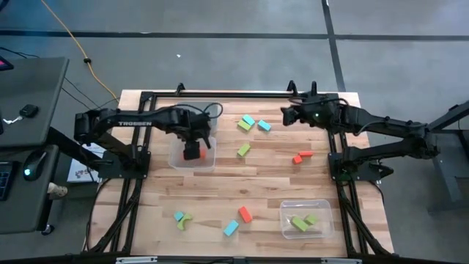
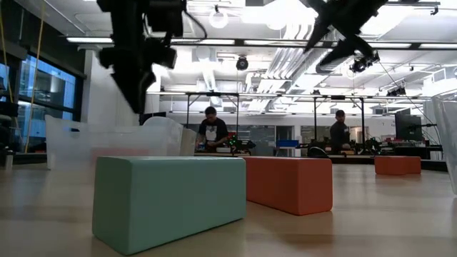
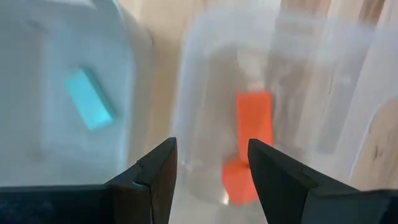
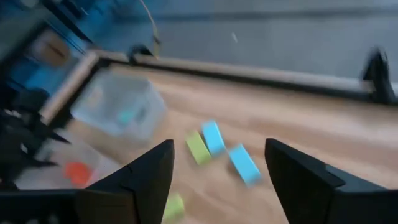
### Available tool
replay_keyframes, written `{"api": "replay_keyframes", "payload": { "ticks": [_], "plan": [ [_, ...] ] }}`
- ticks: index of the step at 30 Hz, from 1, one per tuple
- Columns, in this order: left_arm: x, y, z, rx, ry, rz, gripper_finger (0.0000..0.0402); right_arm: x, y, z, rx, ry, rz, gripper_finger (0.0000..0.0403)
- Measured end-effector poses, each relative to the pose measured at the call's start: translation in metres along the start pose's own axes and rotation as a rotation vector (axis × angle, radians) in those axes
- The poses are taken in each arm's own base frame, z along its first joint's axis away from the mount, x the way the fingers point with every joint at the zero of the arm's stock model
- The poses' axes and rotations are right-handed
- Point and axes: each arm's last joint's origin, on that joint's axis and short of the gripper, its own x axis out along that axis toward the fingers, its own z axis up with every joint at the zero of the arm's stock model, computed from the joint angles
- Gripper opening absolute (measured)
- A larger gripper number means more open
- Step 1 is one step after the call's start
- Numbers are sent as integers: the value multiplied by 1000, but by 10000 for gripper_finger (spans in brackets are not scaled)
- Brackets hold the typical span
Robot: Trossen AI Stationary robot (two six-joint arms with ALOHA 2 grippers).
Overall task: Sort & place blocks by color
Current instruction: Put the blue block into the gray bin
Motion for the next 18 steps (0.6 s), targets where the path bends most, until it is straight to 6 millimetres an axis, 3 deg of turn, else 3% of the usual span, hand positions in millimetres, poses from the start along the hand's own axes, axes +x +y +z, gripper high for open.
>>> {"api": "replay_keyframes", "payload": {
  "ticks": [10,18],
  "plan": [
    [-50,32,35,-33,-274,65,172,4,13,42,-73,-358,141,246],
    [-89,60,48,-110,-436,127,172,25,7,54,-217,-398,101,246]
  ]
}}
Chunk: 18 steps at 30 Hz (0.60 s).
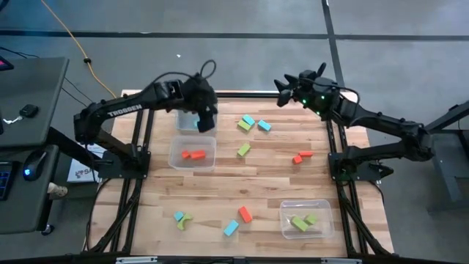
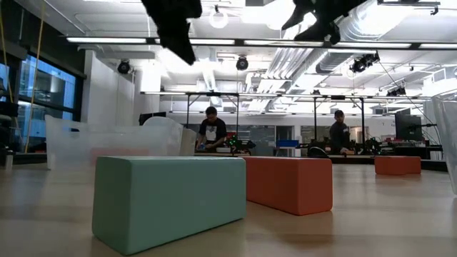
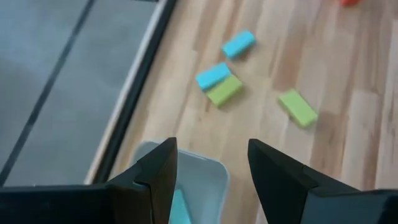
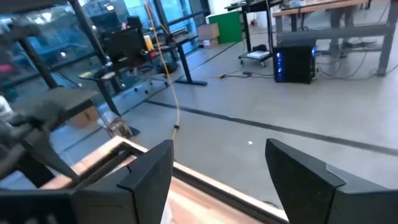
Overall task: Sort & place blocks by color
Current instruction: Put the blue block into the gray bin
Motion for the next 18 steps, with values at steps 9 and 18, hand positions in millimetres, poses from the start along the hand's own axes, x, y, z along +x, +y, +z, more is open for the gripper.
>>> {"api": "replay_keyframes", "payload": {
  "ticks": [9,18],
  "plan": [
    [-23,24,15,-88,-86,69,172,35,-11,-5,-95,74,2,246],
    [-29,45,15,-147,-99,119,172,80,-16,-7,-153,402,-19,246]
  ]
}}
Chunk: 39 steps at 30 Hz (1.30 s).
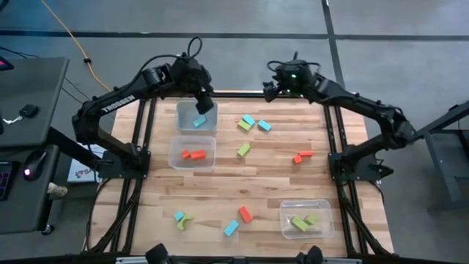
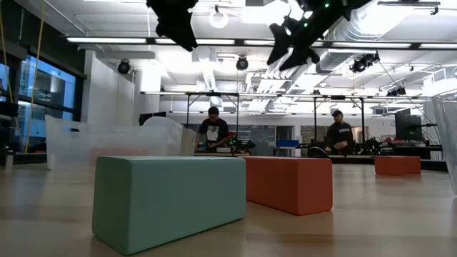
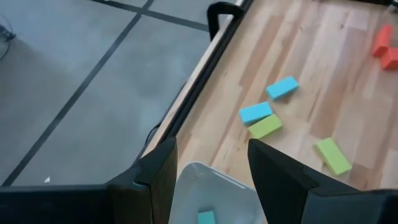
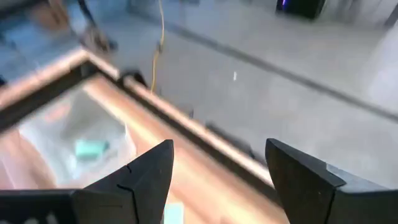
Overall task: Sort & place blocks by color
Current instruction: Put the blue block into the gray bin
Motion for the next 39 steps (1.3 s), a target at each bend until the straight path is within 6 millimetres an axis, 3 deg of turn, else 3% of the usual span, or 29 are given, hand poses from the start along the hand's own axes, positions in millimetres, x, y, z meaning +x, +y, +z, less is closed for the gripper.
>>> {"api": "replay_keyframes", "payload": {
  "ticks": [6,15,29,39],
  "plan": [
    [1,8,-1,-31,6,19,172,28,3,-11,22,263,4,246],
    [1,10,-2,-36,7,24,172,65,7,-39,65,497,70,246],
    [1,10,-2,-51,7,23,172,94,8,-78,25,752,47,246],
    [1,10,-2,-51,7,23,173,111,26,-105,-67,865,70,246]
  ]
}}
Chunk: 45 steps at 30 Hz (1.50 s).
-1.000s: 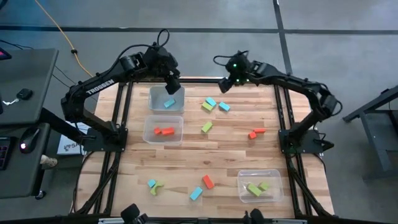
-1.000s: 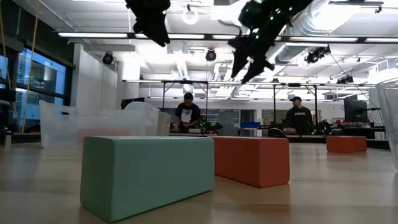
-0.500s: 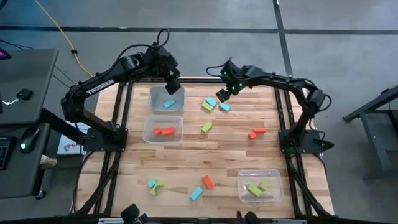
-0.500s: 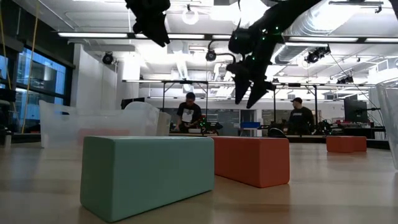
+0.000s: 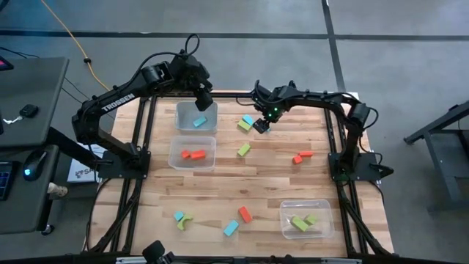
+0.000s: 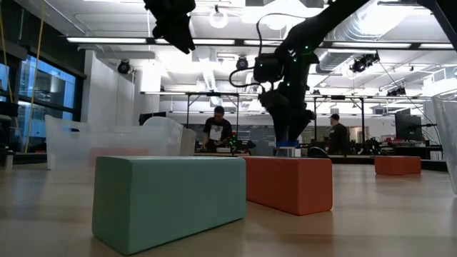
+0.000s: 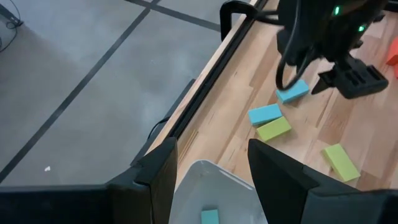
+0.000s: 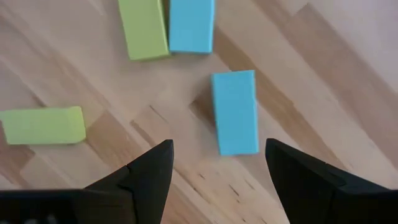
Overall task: Sort & place blocks by color
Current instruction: Put the blue block into the gray bin
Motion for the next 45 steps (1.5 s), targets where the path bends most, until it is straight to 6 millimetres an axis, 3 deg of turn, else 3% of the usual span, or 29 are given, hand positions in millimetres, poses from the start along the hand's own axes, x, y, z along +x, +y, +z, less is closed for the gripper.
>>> {"api": "replay_keyframes", "payload": {
  "ticks": [8,36,45],
  "plan": [
    [0,0,0,0,0,0,173,22,-1,0,4,50,-59,246],
    [0,0,0,0,0,-1,173,42,-8,-8,9,17,-88,245],
    [0,0,0,0,0,-1,173,50,-8,-8,10,40,-86,224]
  ]
}}
